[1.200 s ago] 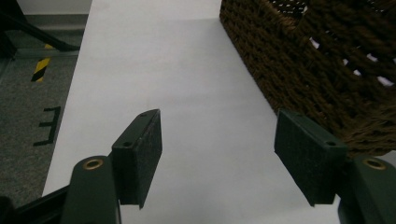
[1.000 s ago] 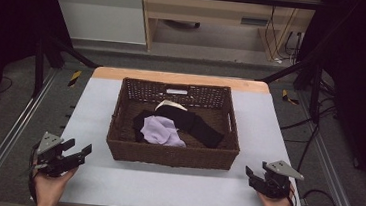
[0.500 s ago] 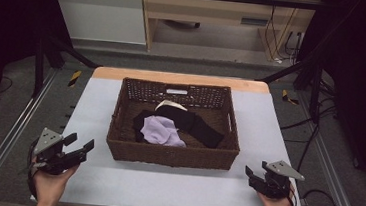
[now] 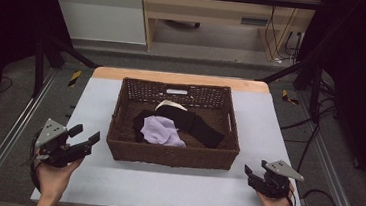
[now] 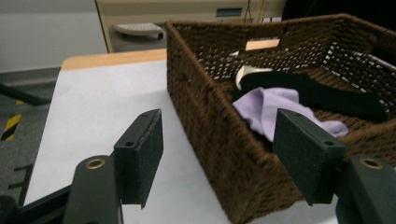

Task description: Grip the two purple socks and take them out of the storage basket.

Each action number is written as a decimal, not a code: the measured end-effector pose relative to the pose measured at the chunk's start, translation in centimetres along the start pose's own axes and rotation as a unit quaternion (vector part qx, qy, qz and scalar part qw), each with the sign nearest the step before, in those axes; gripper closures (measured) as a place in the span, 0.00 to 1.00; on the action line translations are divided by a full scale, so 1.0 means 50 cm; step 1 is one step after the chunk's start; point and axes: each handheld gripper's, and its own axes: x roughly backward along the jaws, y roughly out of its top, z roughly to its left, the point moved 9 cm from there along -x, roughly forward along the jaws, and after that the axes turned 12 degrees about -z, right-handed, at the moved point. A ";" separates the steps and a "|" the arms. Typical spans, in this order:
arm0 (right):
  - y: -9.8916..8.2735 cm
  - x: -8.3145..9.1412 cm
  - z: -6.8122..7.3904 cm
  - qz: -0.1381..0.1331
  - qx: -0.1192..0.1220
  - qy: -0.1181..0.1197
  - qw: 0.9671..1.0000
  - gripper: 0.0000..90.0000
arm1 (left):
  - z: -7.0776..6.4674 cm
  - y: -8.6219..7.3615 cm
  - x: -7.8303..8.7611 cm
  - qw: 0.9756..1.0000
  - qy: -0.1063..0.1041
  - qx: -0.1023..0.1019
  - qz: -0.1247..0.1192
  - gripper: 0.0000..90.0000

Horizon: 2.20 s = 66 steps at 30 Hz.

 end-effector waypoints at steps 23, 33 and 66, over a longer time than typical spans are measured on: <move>0.006 -0.001 0.004 -0.005 0.005 0.007 1.000 0.39 | -0.088 0.103 -0.105 0.999 -0.030 -0.027 -0.026 0.37; 0.008 0.000 0.002 -0.010 0.003 0.004 1.000 0.39 | -0.109 0.114 -0.153 0.999 -0.042 -0.022 -0.022 0.41; 0.010 0.000 0.001 -0.013 -0.001 0.006 1.000 0.41 | -0.154 0.066 -0.349 0.996 -0.020 -0.088 0.023 0.49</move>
